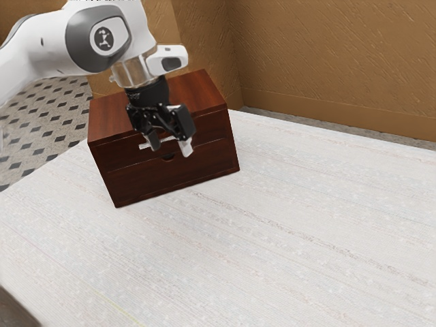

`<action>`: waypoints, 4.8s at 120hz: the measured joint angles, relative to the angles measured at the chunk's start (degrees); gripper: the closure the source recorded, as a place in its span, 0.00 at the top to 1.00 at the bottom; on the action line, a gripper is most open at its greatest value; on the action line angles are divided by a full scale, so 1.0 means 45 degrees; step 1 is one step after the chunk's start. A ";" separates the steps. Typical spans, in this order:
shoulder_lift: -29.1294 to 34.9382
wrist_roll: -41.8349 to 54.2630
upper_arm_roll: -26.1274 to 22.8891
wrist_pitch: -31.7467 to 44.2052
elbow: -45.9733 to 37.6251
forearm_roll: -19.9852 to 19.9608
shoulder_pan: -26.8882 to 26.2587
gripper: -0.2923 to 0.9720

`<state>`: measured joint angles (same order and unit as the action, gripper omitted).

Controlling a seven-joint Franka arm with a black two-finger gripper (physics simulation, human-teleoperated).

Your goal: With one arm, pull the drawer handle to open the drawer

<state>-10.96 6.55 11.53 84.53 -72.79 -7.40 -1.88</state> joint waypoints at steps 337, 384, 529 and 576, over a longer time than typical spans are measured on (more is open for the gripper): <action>0.3526 -2.7549 -0.7097 0.5125 -0.5350 0.1154 0.8929 0.72; 0.1007 -3.0260 -0.0771 0.5101 -0.3150 0.2414 0.2656 0.72; -0.1773 -3.2434 0.0738 0.5613 -0.1128 0.4046 0.0571 0.68; -0.2006 -3.1923 0.0738 0.5722 -0.1135 0.4113 0.0555 0.64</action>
<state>-19.98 -137.10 14.85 110.28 -77.89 11.11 0.61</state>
